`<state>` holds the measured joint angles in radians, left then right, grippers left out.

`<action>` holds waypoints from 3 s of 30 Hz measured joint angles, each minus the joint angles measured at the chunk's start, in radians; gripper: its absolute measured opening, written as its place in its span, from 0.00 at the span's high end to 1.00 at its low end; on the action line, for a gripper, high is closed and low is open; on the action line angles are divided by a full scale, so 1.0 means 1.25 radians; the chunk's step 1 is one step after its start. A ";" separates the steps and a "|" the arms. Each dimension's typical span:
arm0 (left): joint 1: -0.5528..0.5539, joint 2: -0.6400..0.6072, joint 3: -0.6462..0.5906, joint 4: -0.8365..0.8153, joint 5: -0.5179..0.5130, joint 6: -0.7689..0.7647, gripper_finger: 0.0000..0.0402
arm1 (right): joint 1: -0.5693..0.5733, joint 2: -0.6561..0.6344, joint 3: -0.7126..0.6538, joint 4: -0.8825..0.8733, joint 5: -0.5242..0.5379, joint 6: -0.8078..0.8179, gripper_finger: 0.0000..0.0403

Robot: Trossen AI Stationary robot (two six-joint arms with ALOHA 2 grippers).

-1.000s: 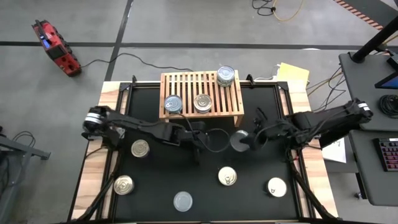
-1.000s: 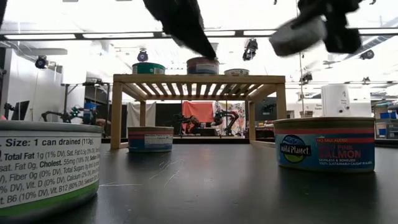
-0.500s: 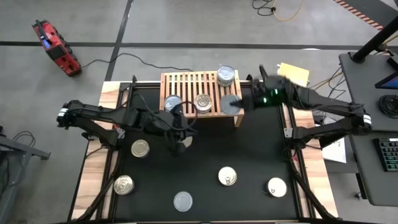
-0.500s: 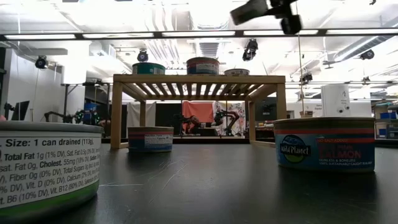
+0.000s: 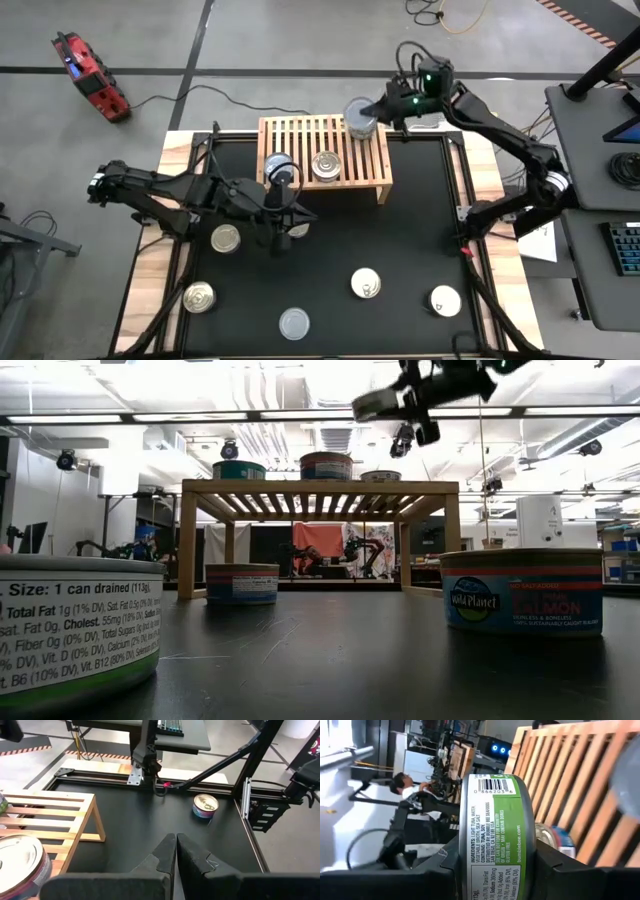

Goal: Stack canned seafood by type on shelf
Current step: Stack the green white tuna can on top of the green white tuna can on the shelf

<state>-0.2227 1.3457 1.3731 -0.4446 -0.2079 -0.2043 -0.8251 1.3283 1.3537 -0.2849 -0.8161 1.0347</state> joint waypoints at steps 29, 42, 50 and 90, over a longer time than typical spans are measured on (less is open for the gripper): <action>0.001 0.000 0.001 -0.008 -0.319 0.051 1.00 | -0.189 0.133 -0.007 -0.014 -0.124 -0.043 0.69; 0.003 0.001 0.001 -0.007 -0.331 0.052 1.00 | -0.163 0.133 -0.010 -0.020 -0.071 -0.068 0.69; 0.003 0.001 0.001 -0.007 -0.331 0.052 1.00 | -0.154 0.133 -0.010 -0.033 -0.057 -0.074 0.67; 0.003 0.001 0.001 -0.008 -0.331 0.052 1.00 | -0.127 0.131 -0.003 -0.045 -0.034 -0.082 0.36</action>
<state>-0.2192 1.3468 1.3739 -0.4549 -0.6212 -0.1398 -0.9836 1.4921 1.3501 -0.3412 -0.8586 0.9320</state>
